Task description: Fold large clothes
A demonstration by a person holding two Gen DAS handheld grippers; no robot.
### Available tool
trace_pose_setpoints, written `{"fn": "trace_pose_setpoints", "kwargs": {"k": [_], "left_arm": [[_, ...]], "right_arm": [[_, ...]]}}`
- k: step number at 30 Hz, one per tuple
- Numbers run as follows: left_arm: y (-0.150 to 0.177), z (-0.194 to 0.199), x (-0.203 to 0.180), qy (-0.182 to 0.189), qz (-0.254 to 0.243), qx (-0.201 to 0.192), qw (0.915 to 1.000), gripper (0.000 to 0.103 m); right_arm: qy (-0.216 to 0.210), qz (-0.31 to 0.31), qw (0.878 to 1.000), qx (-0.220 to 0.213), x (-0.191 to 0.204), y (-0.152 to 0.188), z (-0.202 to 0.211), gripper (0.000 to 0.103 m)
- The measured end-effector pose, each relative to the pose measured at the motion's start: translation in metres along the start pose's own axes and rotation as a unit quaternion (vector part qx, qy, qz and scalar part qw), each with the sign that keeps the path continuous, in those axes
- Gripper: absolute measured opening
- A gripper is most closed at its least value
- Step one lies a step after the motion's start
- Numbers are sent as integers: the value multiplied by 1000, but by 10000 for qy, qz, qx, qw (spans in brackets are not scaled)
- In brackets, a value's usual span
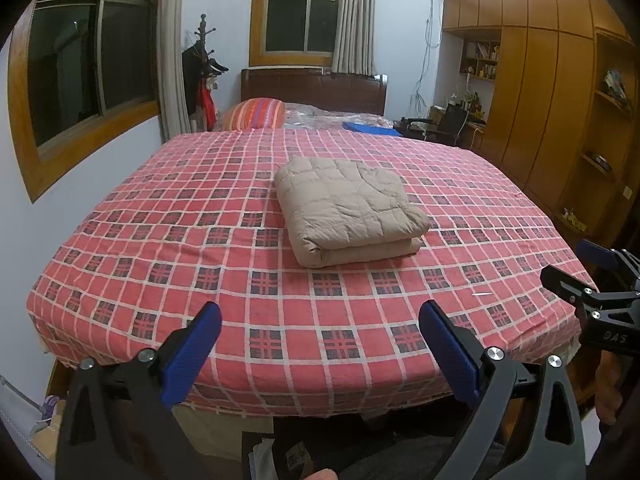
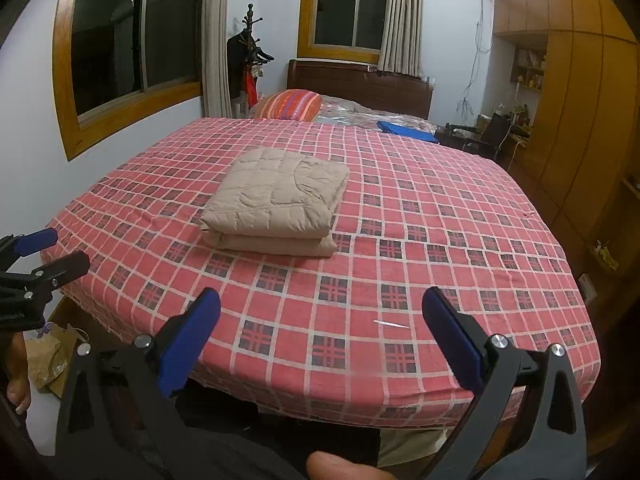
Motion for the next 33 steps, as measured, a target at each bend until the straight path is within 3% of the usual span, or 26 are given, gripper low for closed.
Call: {"fn": "trace_pose_setpoints", "kwargs": {"k": [33], "left_arm": [[1, 0, -2, 47, 95, -5, 9999, 99]], "right_arm": [[47, -24, 10000, -78, 0, 1, 1, 100]]}}
Point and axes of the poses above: each gripper's, at about its wrist camera, not at the fingertips, and z roughly against the way its jaws point, x to its left, y to its underside, the point moved 3 cm from there along -z, roughly the way its jaws point, and after that the axes turned 12 degrees about -y, right-handed, at the moved point
